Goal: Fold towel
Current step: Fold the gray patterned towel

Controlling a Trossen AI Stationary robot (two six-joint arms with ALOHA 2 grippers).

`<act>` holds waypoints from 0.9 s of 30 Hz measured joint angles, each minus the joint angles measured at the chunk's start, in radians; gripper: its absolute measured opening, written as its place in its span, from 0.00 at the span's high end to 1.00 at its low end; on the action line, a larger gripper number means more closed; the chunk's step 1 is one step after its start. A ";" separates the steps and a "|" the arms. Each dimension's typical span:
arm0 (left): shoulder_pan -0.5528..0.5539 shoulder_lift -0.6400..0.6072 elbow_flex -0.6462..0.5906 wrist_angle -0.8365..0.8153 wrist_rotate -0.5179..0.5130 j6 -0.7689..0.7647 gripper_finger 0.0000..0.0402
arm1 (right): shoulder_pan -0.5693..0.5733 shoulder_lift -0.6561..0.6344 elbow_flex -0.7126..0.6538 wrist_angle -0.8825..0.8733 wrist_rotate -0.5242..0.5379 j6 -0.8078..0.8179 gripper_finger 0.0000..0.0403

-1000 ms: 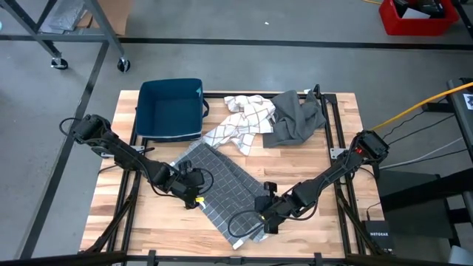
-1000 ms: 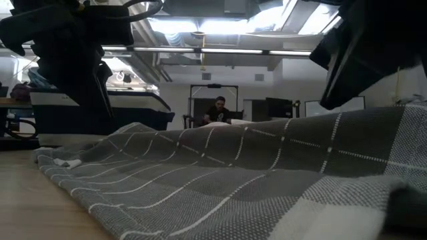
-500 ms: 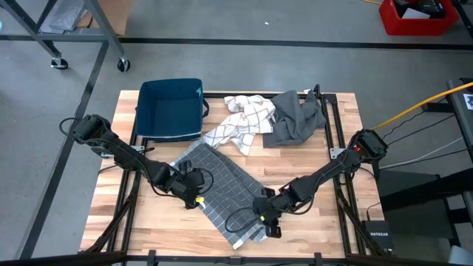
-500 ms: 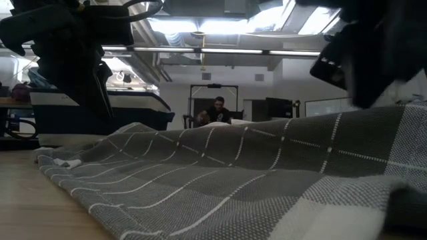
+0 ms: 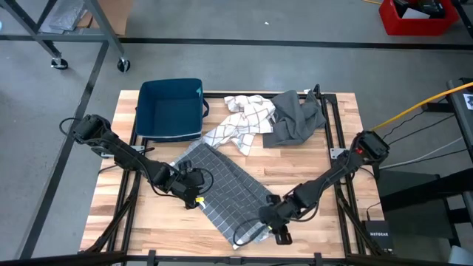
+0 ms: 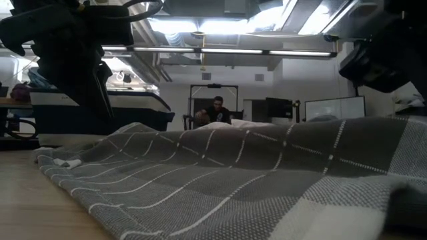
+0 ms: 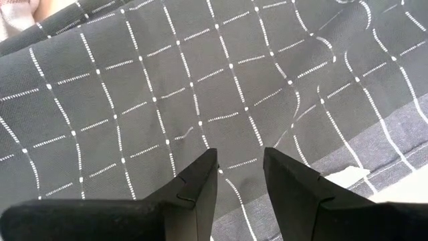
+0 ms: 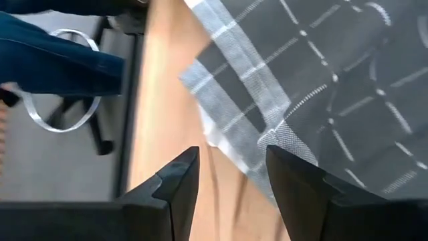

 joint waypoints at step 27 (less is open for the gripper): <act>0.000 0.000 0.000 0.000 0.000 0.000 0.71 | 0.021 0.000 0.000 -0.152 0.113 0.004 0.55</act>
